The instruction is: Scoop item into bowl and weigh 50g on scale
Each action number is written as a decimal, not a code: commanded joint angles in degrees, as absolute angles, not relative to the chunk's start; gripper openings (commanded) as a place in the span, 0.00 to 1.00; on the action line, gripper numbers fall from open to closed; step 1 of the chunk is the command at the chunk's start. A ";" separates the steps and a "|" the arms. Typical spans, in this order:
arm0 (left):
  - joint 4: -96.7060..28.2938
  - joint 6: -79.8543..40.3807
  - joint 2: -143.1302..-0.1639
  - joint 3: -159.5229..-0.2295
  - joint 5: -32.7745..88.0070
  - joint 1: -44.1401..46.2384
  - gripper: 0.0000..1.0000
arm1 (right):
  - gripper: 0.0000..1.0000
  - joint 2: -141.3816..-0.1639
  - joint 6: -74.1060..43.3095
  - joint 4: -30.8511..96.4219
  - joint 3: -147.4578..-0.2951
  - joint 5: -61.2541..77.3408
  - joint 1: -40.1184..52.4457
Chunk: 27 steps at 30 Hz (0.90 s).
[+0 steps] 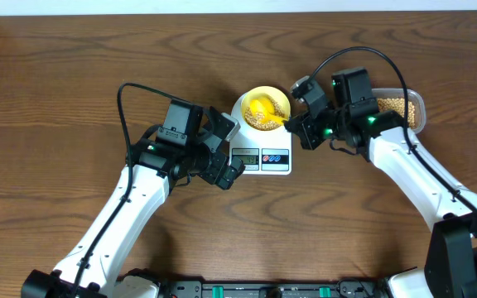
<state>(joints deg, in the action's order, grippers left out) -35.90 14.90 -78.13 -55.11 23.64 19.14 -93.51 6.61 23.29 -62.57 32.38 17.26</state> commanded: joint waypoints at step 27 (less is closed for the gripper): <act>-35.99 15.42 -78.61 -55.20 23.14 18.98 0.98 | 0.01 -93.91 -0.27 22.92 -62.78 53.12 6.76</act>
<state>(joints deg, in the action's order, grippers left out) -35.92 14.90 -78.13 -55.11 23.64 19.14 -93.51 0.38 22.96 -62.57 51.20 8.10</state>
